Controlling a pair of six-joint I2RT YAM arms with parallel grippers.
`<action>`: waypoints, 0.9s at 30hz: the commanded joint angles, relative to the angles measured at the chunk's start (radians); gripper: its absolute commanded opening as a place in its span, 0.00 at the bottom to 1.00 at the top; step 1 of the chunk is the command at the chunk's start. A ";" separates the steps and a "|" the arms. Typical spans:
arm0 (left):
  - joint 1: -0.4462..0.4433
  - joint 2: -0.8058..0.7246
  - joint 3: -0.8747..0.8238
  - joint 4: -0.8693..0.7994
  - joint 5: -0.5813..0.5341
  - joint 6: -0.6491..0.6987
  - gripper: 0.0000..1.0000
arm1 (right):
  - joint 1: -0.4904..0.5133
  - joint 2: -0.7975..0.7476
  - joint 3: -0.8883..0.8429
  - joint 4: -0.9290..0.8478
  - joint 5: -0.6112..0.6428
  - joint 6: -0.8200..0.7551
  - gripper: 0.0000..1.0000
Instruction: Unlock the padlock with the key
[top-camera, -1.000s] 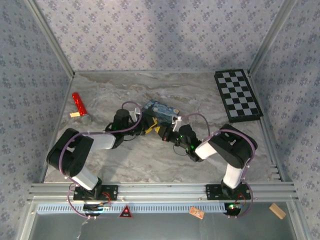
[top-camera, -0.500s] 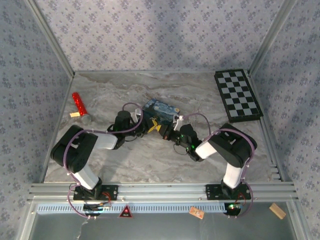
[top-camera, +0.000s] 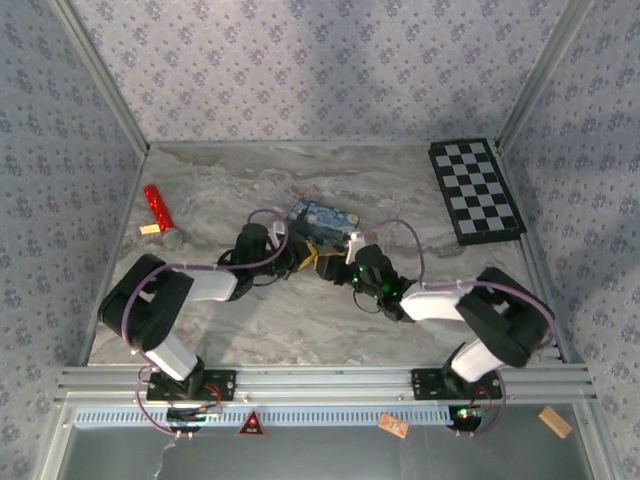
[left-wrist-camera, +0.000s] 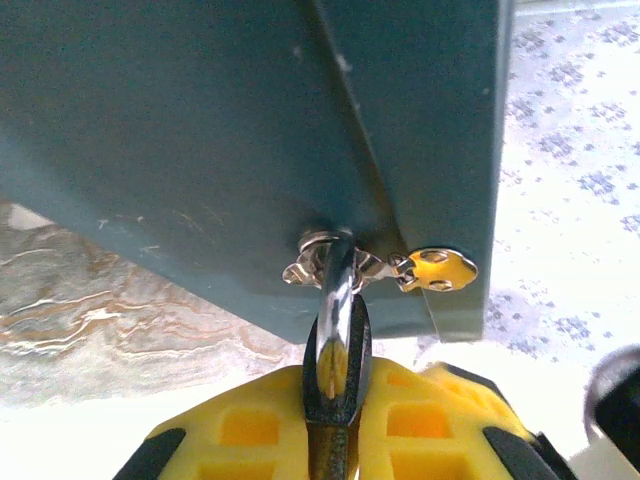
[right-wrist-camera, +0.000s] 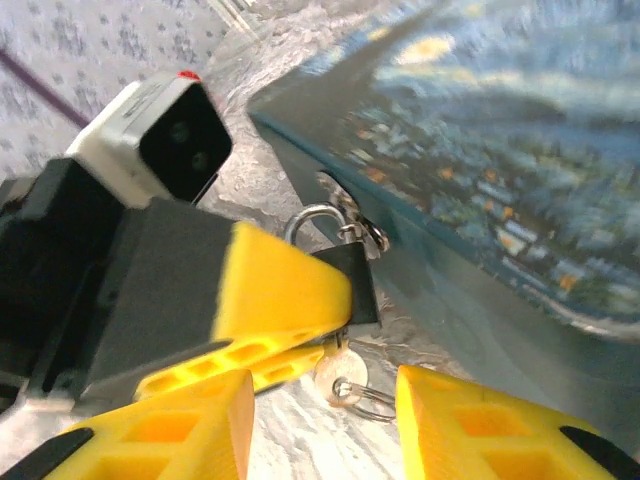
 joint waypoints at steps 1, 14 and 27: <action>-0.007 -0.083 0.066 -0.167 -0.066 0.041 0.00 | 0.046 -0.060 -0.003 -0.131 0.166 -0.314 0.42; -0.015 -0.171 0.129 -0.415 -0.112 -0.018 0.00 | 0.191 0.068 -0.055 0.265 0.278 -0.892 0.31; -0.024 -0.176 0.159 -0.419 -0.085 -0.029 0.00 | 0.211 0.205 -0.057 0.434 0.299 -1.032 0.36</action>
